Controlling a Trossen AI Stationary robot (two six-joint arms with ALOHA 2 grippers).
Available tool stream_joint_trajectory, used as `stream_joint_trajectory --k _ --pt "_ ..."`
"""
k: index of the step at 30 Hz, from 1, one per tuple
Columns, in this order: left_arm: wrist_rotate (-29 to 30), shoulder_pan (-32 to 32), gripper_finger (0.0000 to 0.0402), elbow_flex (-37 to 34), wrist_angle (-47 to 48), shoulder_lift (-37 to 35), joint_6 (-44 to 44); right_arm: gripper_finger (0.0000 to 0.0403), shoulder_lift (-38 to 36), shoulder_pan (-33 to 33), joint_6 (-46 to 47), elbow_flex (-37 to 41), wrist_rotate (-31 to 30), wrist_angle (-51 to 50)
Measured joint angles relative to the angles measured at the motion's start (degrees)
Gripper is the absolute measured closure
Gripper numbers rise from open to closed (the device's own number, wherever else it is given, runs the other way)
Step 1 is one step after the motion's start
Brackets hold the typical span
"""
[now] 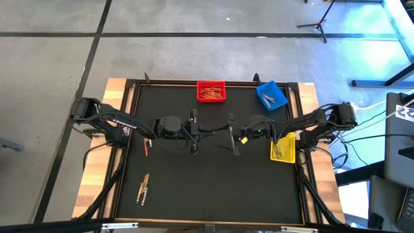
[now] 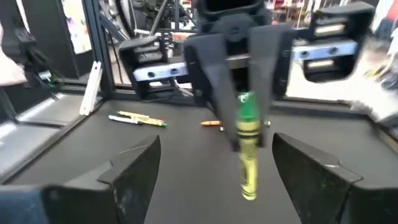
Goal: Sort crayons
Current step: Put the green crayon into the yellow bin
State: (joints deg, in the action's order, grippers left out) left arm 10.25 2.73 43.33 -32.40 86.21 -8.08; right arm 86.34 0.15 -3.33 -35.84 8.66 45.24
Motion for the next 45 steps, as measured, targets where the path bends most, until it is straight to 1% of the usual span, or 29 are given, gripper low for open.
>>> stream_joint_trajectory --k 5,11,13,14,16,17,19,22,24,30,35,38,42,45 --pt "0.9 1.1 0.0386 0.0 -2.5 0.0 0.0 0.0095 0.2 3.2 -4.6 -0.8 -4.5 -0.5" --pt "0.9 2.7 0.0386 0.0 -6.5 0.0 0.0 0.0096 0.2 3.6 -4.4 -1.0 -8.2 0.0" --pt "0.8 3.3 0.0386 0.0 -7.6 0.0 0.0 0.0104 0.2 3.5 -4.0 -1.0 -9.0 -0.2" --pt "0.7 3.6 0.0386 0.0 -7.9 0.0 -0.1 0.0113 0.2 3.5 -4.0 -1.0 -8.6 -0.2" --pt "0.8 4.0 0.0386 0.0 -8.1 0.0 -0.2 0.0136 0.2 3.6 -4.0 -1.0 -5.5 -0.2" --pt "0.8 4.1 0.0386 0.0 -8.1 0.0 -0.2 0.0152 0.2 3.6 -3.9 -1.0 -3.7 -0.1" --pt "0.8 4.1 0.0386 0.0 -8.2 0.0 -0.2 0.0184 0.2 3.6 -3.4 -1.0 -2.7 1.3" --pt "0.8 4.1 0.0386 0.0 -8.4 0.0 -0.2 0.0231 0.2 3.6 -2.2 -1.0 -6.2 4.3" --pt "1.1 4.1 0.0386 0.0 -8.4 0.0 -0.1 0.0259 0.2 3.6 -1.5 -1.0 -7.5 4.4" --pt "0.8 4.1 0.0386 0.0 -9.6 0.0 0.4 0.0333 0.9 3.6 -1.1 -1.1 -7.5 4.7" --pt "1.1 4.0 0.0386 0.0 -9.5 0.0 0.6 0.0385 3.2 3.7 -1.3 -3.2 -7.4 4.1" --pt "1.1 4.1 0.0386 0.0 -9.2 0.0 0.6 0.0390 3.9 3.7 -2.2 -3.6 -7.4 4.2" --pt "1.0 4.2 0.0386 0.0 -8.7 0.0 0.2 0.0379 3.9 3.7 -2.8 -3.6 -7.4 4.0" --pt "1.0 4.2 0.0386 0.0 -8.6 0.0 0.4 0.0386 3.8 3.7 -3.4 -3.6 -7.5 4.0"
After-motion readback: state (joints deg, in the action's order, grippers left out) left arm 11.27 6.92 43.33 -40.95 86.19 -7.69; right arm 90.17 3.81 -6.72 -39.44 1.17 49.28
